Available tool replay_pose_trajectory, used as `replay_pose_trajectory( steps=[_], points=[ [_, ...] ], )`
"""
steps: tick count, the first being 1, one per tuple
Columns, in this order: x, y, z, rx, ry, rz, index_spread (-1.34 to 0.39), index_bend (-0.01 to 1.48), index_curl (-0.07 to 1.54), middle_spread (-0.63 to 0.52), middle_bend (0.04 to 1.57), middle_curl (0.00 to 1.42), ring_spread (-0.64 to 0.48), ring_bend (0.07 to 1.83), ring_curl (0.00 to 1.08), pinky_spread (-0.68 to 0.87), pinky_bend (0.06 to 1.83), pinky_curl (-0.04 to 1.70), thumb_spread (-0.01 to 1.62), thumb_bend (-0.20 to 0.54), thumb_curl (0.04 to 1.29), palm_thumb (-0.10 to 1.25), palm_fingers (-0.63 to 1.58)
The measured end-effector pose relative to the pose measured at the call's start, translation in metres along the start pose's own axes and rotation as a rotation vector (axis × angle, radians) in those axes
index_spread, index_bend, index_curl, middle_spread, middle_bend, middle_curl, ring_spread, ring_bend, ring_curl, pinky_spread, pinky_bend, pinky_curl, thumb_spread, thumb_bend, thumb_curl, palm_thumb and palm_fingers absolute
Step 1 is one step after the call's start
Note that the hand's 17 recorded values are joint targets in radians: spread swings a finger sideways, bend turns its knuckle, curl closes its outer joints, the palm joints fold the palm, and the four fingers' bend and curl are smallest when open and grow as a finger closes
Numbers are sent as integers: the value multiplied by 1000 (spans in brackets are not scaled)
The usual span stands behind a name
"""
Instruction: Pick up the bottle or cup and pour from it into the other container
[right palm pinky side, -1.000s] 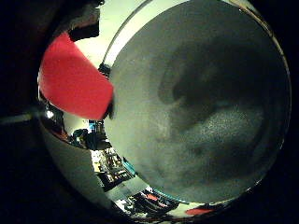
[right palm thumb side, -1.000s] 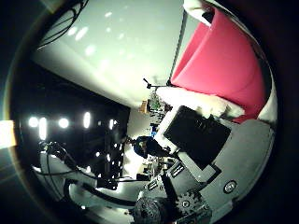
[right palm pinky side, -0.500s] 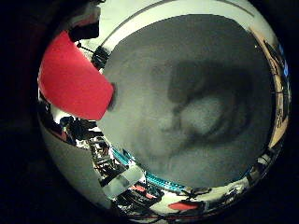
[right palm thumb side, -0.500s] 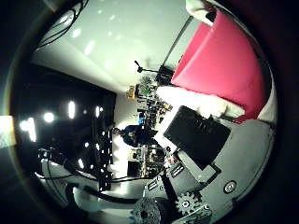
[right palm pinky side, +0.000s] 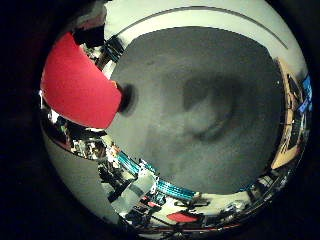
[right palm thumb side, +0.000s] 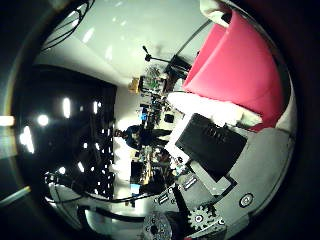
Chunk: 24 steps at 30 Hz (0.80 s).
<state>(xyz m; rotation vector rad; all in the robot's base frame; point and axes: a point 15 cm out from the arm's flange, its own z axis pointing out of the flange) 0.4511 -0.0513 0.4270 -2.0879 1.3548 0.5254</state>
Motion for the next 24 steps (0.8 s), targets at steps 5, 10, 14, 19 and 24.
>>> replay_pose_trajectory(
  steps=[5, 10, 14, 19, 24],
  points=[
    [-32, -14, 18, -68, 91, -42, -623, 261, 1150, -302, 869, 955, -261, 1219, 664, -345, 1088, 839, 702, -32, 636, 873, 1056],
    [-60, -23, 46, -162, 188, -61, -625, 257, 1152, -307, 861, 964, -261, 1219, 666, -348, 1079, 850, 702, -32, 636, 873, 1060],
    [-82, -30, 74, -239, 262, -81, -627, 247, 1154, -310, 858, 971, -262, 1217, 667, -349, 1076, 856, 705, -32, 636, 871, 1058],
    [-111, -40, 110, -311, 365, -121, -629, 243, 1157, -313, 854, 978, -264, 1210, 669, -352, 1071, 863, 708, -31, 635, 870, 1058],
    [-120, -51, 135, -346, 508, -142, -632, 242, 1157, -316, 850, 982, -268, 1209, 676, -353, 1067, 868, 703, -32, 636, 873, 1059]
  ],
)
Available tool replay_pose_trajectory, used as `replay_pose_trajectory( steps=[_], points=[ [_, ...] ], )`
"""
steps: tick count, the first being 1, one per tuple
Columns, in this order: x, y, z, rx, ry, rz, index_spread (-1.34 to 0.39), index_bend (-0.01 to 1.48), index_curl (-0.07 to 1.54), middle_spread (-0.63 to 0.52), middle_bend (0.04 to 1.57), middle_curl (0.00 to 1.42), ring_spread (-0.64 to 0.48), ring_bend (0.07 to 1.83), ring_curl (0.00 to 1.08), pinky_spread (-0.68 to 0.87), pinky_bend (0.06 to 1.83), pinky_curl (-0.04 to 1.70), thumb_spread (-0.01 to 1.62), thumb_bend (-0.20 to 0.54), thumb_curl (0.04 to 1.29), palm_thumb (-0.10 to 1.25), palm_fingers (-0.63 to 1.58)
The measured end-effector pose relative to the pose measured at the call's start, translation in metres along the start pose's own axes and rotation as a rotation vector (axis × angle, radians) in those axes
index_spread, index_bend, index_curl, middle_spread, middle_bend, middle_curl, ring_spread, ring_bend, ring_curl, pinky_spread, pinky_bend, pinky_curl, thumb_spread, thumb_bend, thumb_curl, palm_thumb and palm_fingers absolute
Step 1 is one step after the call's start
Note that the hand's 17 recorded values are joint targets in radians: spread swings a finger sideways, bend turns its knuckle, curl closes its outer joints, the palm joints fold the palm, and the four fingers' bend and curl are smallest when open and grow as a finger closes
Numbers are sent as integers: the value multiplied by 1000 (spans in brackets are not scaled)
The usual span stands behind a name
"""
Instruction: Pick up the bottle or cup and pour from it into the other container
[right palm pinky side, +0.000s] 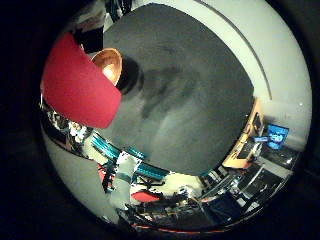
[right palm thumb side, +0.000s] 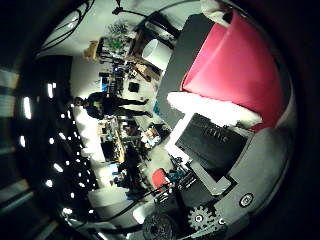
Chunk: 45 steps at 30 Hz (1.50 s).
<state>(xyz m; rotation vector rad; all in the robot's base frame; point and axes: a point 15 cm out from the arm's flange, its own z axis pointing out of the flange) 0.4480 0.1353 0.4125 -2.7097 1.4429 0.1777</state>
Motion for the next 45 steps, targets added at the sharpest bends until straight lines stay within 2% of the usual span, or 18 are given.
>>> replay_pose_trajectory(
  steps=[10, 28, 38, 45],
  points=[
    [-18, -16, 14, -77, 245, -31, -642, 249, 1151, -316, 849, 984, -266, 1204, 680, -366, 1069, 877, 693, -32, 643, 864, 1074],
    [-83, -63, 19, -117, 738, -281, -630, 301, 1128, -313, 874, 953, -266, 1217, 659, -351, 1106, 833, 646, -34, 650, 856, 1108],
    [-97, -66, 9, -202, 980, -367, -621, 308, 1118, -317, 895, 937, -267, 1231, 649, -338, 1132, 805, 639, -36, 653, 847, 1108],
    [-109, -65, 1, -261, 1093, -429, -617, 311, 1114, -316, 902, 931, -266, 1239, 646, -340, 1145, 790, 641, -35, 651, 847, 1102]
  ],
)
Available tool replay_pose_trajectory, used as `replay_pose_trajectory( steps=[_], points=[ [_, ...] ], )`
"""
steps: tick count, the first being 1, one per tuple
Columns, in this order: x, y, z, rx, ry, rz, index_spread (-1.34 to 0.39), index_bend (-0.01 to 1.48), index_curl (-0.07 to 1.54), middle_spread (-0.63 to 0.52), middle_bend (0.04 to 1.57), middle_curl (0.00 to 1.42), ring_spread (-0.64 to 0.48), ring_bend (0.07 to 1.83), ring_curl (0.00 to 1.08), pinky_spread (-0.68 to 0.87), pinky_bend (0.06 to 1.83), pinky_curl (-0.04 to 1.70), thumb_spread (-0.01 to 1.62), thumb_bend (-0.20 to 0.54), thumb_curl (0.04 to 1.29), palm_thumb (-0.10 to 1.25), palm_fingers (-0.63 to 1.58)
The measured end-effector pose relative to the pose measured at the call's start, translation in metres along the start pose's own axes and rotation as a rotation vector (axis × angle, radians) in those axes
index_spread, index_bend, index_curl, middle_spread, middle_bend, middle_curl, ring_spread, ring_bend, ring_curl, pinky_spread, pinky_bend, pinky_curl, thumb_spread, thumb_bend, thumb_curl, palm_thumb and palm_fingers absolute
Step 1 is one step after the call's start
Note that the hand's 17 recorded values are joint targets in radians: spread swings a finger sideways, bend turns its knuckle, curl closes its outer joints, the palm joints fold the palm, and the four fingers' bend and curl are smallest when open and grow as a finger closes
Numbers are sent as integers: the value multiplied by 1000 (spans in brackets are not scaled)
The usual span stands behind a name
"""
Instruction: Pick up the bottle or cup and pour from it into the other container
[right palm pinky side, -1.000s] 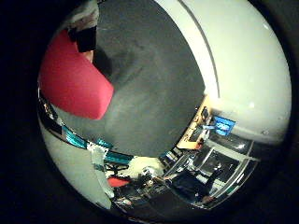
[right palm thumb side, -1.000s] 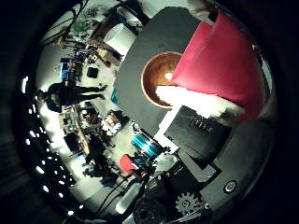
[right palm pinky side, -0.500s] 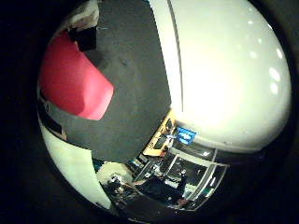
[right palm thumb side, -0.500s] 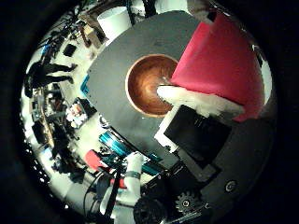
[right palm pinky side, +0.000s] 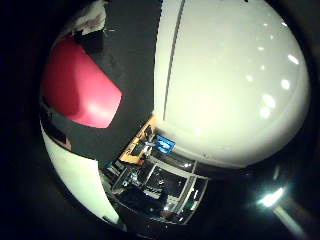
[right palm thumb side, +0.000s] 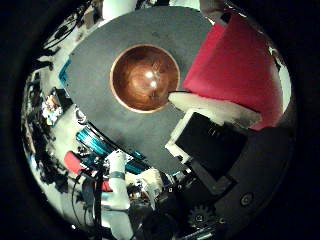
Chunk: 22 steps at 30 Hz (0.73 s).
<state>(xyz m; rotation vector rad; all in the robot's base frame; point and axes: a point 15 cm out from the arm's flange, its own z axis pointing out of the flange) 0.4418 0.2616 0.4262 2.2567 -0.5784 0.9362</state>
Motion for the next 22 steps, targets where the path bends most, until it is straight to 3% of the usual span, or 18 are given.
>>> replay_pose_trajectory(
  steps=[22],
  points=[
    [-8, -2, -3, -94, 95, -87, -615, 300, 1117, -318, 902, 929, -266, 1247, 643, -339, 1167, 764, 660, -34, 640, 846, 1090]
  ],
)
